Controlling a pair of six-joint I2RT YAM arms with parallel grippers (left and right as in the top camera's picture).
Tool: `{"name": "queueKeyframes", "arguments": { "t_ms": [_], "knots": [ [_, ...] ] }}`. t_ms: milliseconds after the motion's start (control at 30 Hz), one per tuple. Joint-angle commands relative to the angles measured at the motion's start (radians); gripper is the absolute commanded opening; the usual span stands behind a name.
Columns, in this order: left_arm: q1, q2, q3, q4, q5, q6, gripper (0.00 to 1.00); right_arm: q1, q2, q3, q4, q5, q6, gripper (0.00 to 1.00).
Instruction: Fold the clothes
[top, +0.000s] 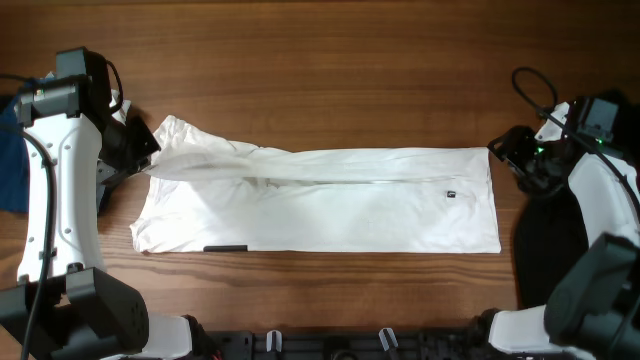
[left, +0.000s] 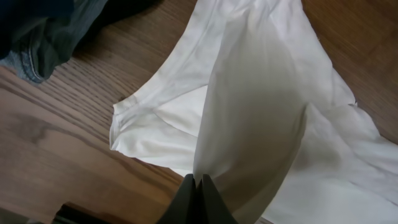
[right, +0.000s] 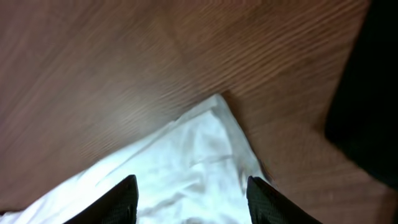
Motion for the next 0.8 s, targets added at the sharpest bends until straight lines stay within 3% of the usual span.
{"name": "queueKeyframes", "arguments": {
  "t_ms": [0, 67, 367, 433, 533, 767],
  "knots": [
    [0.003, -0.012, 0.007, 0.023, -0.001, -0.009, 0.04, 0.005, 0.112, -0.013, 0.101, -0.006, 0.021, 0.54],
    [0.003, -0.012, 0.007, 0.033, 0.002, -0.009, 0.04, 0.007, 0.171, -0.013, 0.148, -0.043, 0.020, 0.38],
    [0.003, -0.012, 0.007, 0.053, 0.002, -0.009, 0.04, 0.039, 0.238, -0.014, 0.210, -0.108, -0.056, 0.28],
    [0.003, -0.012, 0.007, 0.053, 0.002, -0.009, 0.04, 0.039, 0.241, -0.014, 0.217, -0.087, -0.054, 0.04],
    [0.003, -0.012, 0.007, 0.053, 0.001, -0.008, 0.04, 0.034, 0.221, 0.002, 0.204, -0.095, -0.058, 0.04],
    [0.003, -0.012, 0.007, 0.060, 0.001, -0.008, 0.04, 0.008, -0.053, 0.012, 0.146, -0.171, -0.028, 0.04]
  ]
}}
